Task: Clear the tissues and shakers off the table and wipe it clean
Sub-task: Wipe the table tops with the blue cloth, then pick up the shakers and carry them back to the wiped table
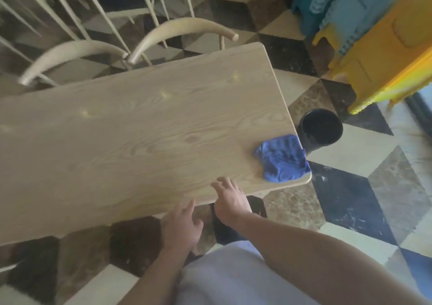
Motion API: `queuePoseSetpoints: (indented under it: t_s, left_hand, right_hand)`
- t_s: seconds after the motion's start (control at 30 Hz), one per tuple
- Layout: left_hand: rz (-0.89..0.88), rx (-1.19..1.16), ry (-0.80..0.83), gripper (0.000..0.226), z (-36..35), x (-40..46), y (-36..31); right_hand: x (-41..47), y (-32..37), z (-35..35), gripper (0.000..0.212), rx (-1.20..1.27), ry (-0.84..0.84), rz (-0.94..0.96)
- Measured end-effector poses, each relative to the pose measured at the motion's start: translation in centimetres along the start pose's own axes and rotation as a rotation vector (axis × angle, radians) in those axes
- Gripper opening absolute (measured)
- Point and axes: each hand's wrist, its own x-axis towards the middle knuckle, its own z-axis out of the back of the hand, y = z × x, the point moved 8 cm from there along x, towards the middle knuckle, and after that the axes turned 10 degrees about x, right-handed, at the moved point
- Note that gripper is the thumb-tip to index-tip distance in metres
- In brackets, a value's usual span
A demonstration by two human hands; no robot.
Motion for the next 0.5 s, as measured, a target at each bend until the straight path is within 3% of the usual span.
queuePoseSetpoints:
  t_s: [0.2, 0.5]
  left_hand:
    - [0.285, -0.383, 0.09, 0.065, -2.6, -5.5, 9.9]
    - [0.598, -0.547, 0.12, 0.039, -10.1, -21.3, 24.9]
  right_hand:
    - [-2.6, 3.4, -6.7, 0.051, -0.159, 0.258, -0.042]
    - [-3.6, 9.4, -16.4, 0.039, -0.513, 0.431, 0.093]
